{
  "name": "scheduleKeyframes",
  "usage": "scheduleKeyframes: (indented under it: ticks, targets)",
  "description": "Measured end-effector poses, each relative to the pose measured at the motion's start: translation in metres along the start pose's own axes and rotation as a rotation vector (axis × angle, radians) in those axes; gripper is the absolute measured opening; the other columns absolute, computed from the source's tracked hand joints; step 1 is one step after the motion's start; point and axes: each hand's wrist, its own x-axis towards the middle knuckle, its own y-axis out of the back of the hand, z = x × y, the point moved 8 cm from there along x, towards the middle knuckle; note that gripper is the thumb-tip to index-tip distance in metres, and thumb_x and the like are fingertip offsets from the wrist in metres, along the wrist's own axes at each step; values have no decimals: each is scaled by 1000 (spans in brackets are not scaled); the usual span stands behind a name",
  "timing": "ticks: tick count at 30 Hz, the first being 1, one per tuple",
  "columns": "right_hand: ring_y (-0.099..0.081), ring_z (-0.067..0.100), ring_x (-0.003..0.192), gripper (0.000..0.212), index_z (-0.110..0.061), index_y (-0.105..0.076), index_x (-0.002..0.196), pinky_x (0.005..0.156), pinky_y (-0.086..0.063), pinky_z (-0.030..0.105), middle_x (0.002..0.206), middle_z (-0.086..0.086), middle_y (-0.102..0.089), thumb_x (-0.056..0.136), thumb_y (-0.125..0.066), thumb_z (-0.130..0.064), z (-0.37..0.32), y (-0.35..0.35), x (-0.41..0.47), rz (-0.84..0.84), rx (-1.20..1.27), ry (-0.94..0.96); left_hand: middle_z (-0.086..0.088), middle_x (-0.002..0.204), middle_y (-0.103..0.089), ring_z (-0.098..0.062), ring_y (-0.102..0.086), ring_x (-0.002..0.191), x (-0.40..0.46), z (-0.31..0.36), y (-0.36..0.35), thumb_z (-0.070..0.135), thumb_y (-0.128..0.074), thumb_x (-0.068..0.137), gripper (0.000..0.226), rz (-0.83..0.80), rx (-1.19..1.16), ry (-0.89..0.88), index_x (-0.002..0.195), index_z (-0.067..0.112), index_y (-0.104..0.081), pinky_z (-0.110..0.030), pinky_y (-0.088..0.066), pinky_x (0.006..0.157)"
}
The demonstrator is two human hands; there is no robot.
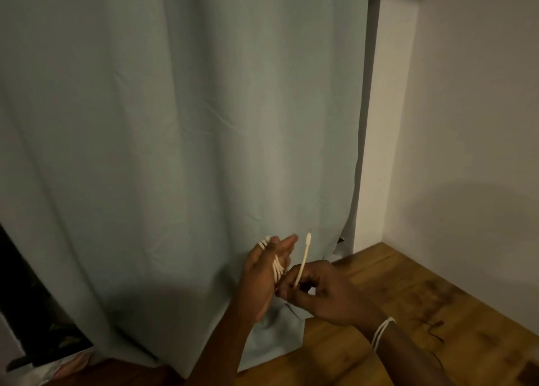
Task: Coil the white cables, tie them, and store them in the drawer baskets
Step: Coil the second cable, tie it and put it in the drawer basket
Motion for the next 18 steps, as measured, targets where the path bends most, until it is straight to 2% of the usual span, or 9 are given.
scheduleKeyframes:
  ticks: [3, 7, 9, 10, 12, 13, 14, 16, 18]
  targets:
    - [-68, 14, 66, 19, -6, -77, 96, 60, -55, 28, 85, 3, -77, 92, -61, -15, -9, 24, 5, 38, 100, -14, 11, 89, -71, -9, -67, 95, -9, 1, -9, 50, -47, 88, 29, 0, 343, -33, 92, 28, -64, -23, -52, 84]
    - [-73, 22, 64, 29, -9, -78, 88, 65, -62, 38, 77, 5, -77, 96, -61, -31, -15, 44, 2, 52, 27, -91, 6, 102, -67, -3, -63, 101, -9, -1, -18, 57, -39, 87, 41, -106, 507, -8, 101, 24, -59, -21, -47, 90]
    - [-69, 12, 54, 37, -14, -77, 73, 56, -57, 26, 63, -3, -73, 93, -60, -40, -27, 44, 0, 77, -175, -70, 2, 105, -70, -8, -65, 104, -9, -9, -20, 65, -40, 86, 52, -107, 469, 57, 108, 24, -63, -27, -48, 94]
    - [-63, 9, 48, 42, -20, -72, 61, 50, -48, 18, 53, -8, -66, 89, -61, -49, -35, 49, -2, 144, -342, -51, 1, 98, -72, -10, -68, 96, -10, -12, -21, 67, -40, 86, 55, -95, 437, 92, 107, 22, -64, -28, -50, 88]
    - [-49, 8, 39, 52, -28, -52, 46, 44, -33, 14, 40, -12, -46, 75, -64, -69, -44, 68, -5, 335, -681, -80, 0, 66, -67, -13, -65, 63, -12, -14, -20, 62, -40, 87, 56, -82, 319, 126, 97, 11, -63, -24, -51, 63]
    - [-43, 7, 38, 56, -29, -43, 45, 44, -29, 13, 40, -12, -41, 68, -65, -76, -44, 78, -8, 417, -755, -138, 1, 57, -61, -11, -59, 52, -12, -13, -19, 57, -40, 90, 54, -90, 252, 134, 95, 7, -62, -22, -46, 52]
    - [-41, 5, 38, 57, -30, -39, 47, 46, -28, 12, 41, -13, -39, 65, -65, -77, -42, 86, -12, 482, -771, -182, 2, 54, -57, -9, -52, 46, -13, -11, -20, 54, -41, 94, 53, -129, 191, 141, 93, 5, -62, -20, -41, 47]
    - [-45, 1, 46, 46, -32, -47, 56, 51, -32, 13, 50, -17, -45, 70, -67, -72, -37, 90, -16, 566, -760, -158, 0, 57, -51, -6, -39, 44, -18, -7, -32, 50, -45, 97, 49, -295, 37, 140, 89, 5, -63, -18, -37, 46]
    - [-56, -2, 76, 31, -29, -63, 83, 68, -41, 13, 79, -16, -60, 82, -64, -60, -36, 78, -15, 566, -661, -17, -2, 55, -41, -9, -33, 44, -25, -3, -45, 45, -51, 93, 43, -447, -84, 152, 86, 5, -65, -23, -40, 54]
